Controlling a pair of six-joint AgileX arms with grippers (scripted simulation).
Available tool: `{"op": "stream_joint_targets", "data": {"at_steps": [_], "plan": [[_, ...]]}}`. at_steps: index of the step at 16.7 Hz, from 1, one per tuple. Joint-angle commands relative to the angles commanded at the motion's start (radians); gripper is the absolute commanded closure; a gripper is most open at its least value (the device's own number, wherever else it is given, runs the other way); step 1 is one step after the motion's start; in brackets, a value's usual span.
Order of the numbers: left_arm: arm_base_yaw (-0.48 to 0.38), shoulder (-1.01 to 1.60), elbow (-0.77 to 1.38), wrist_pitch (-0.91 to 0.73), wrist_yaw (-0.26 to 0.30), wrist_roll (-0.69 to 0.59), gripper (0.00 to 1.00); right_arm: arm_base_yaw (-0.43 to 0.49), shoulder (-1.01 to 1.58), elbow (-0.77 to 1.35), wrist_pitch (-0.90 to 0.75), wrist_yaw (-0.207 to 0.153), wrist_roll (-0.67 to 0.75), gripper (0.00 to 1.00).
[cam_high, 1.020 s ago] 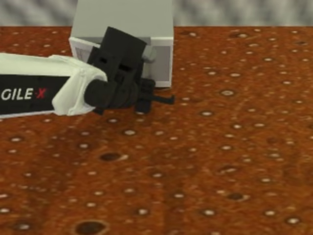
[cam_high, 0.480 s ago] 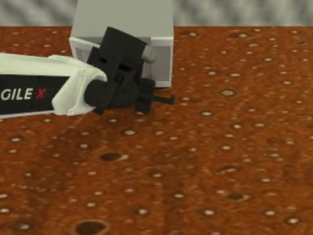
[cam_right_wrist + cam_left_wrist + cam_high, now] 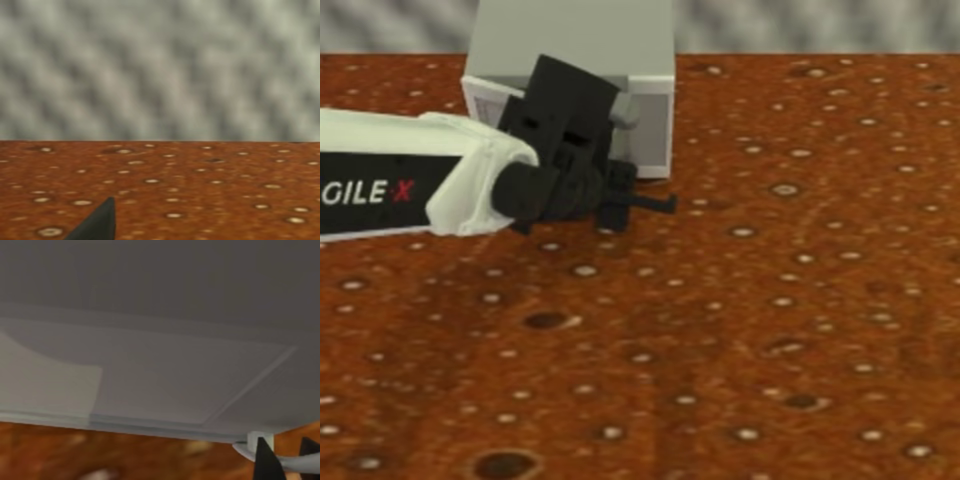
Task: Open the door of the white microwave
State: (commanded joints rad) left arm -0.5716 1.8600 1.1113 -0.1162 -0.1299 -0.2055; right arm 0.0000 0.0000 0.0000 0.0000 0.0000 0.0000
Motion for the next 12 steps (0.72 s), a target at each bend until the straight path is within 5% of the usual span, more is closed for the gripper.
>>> {"op": "stream_joint_targets", "data": {"at_steps": [12], "plan": [[0.024,-0.032,-0.045,0.017,0.036,0.057,1.0,0.0,0.0,0.0,0.0,0.0,0.0,0.0]]}}
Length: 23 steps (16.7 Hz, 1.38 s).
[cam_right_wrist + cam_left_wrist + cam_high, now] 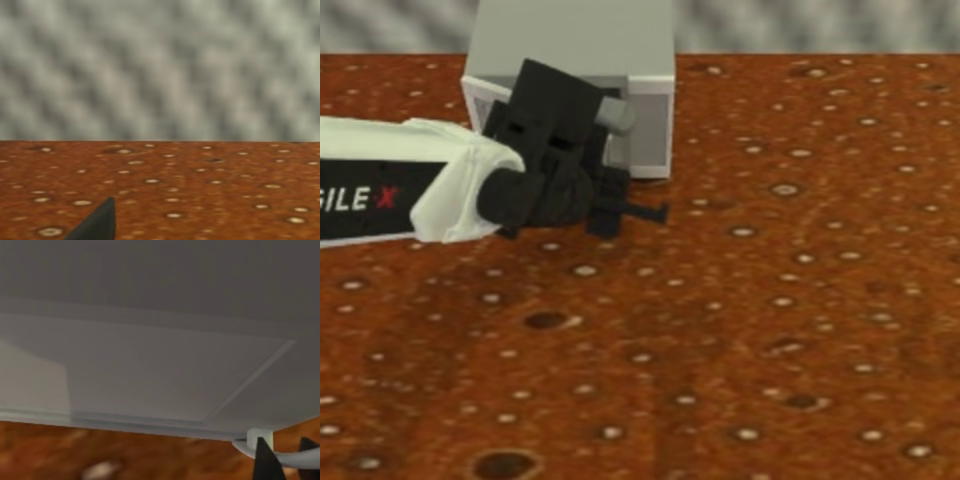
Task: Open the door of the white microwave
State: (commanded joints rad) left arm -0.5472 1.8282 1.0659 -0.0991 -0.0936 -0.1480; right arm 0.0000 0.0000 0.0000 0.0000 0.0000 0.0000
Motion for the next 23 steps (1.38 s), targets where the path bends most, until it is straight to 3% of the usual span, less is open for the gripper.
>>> {"op": "stream_joint_targets", "data": {"at_steps": [19,23], "plan": [[0.0,0.0,0.0,0.0,0.0,0.0,1.0,0.0,0.0,0.0,0.0,0.0,0.0,0.0],[0.003,-0.01,-0.013,0.004,0.022,0.017,1.0,0.0,0.0,0.0,0.0,0.0,0.0,0.0]]}}
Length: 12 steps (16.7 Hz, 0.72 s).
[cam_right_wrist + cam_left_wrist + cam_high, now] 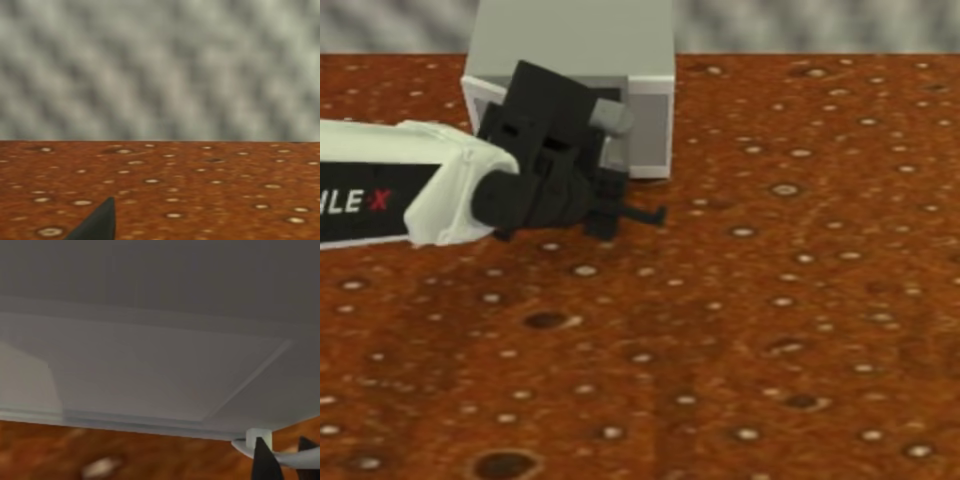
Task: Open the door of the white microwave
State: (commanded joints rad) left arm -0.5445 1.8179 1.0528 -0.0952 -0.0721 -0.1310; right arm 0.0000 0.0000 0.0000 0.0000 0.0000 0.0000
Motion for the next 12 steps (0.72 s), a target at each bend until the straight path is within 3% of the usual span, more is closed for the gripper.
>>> {"op": "stream_joint_targets", "data": {"at_steps": [12], "plan": [[0.015,-0.016,-0.022,0.008,0.021,0.032,1.0,0.0,0.0,0.0,0.0,0.0,0.0,0.0]]}}
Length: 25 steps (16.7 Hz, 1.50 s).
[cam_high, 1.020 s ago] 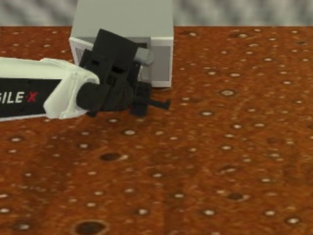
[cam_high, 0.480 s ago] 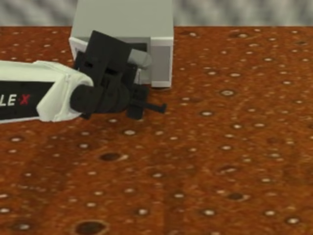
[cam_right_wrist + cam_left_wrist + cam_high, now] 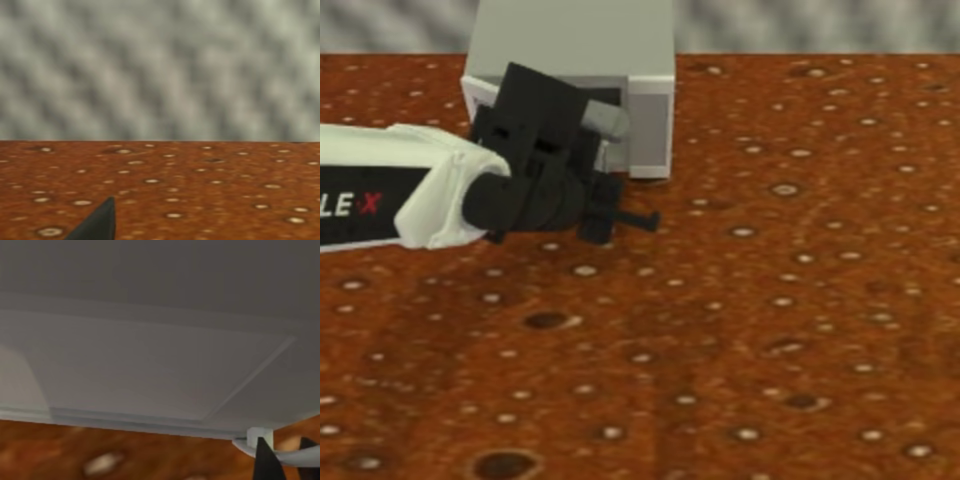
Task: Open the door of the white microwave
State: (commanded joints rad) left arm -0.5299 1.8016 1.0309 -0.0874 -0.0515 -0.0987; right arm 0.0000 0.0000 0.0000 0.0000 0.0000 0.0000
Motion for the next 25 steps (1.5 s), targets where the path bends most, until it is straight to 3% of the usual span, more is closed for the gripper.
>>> {"op": "stream_joint_targets", "data": {"at_steps": [16,25], "plan": [[0.0,0.0,0.0,0.0,0.0,0.0,1.0,0.0,0.0,0.0,0.0,0.0,0.0,0.0],[0.019,-0.025,-0.032,0.008,0.043,0.05,1.0,0.0,0.0,0.0,0.0,0.0,0.0,0.0]]}}
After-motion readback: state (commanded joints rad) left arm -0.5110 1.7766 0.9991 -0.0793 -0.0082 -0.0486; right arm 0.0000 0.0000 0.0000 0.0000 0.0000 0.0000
